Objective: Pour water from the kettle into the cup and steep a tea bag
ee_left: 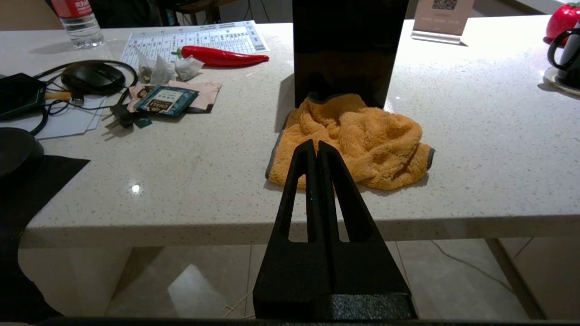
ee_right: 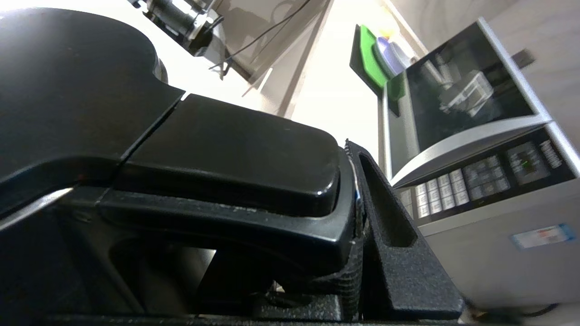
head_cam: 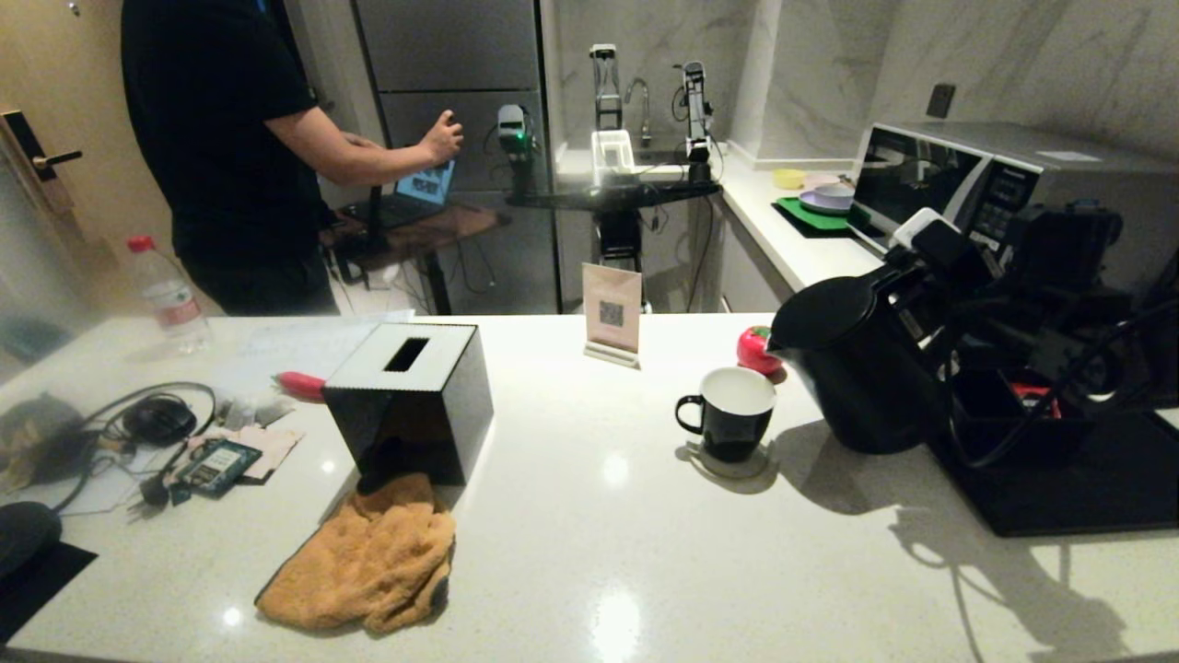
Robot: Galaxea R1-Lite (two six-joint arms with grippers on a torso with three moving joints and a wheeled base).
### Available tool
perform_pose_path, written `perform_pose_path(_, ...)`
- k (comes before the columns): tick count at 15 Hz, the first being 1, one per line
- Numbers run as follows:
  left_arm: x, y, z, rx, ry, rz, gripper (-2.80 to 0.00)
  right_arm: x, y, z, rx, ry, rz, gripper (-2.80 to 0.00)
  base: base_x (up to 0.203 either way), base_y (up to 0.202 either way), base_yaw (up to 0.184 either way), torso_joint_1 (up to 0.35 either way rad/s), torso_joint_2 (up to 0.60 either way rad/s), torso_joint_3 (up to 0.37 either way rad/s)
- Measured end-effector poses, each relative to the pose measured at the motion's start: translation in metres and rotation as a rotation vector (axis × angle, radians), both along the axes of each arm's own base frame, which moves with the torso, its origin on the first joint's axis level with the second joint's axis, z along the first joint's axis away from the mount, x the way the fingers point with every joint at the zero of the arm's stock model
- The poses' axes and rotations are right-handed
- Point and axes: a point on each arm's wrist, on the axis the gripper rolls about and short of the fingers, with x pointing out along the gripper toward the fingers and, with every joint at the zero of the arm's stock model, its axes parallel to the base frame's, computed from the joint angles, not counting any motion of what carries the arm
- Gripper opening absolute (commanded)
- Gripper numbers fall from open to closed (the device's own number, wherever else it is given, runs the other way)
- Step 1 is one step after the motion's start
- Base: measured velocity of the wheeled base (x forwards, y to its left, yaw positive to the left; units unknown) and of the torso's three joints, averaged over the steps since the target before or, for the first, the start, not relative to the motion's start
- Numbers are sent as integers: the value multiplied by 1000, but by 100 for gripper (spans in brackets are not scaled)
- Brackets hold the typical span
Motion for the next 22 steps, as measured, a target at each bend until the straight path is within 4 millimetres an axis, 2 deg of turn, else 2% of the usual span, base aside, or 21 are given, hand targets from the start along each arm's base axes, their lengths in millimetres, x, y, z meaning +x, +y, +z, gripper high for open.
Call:
perform_pose_path(11, 0, 0, 0, 0, 0, 0, -280, 3, 7, 12, -116, -61, 26, -280, 0, 0, 0, 0, 0, 0)
perform_pose_path(22, 0, 0, 0, 0, 0, 0, -280, 3, 21, 14, -194, -85, 68, -280, 0, 0, 0, 0, 0, 0)
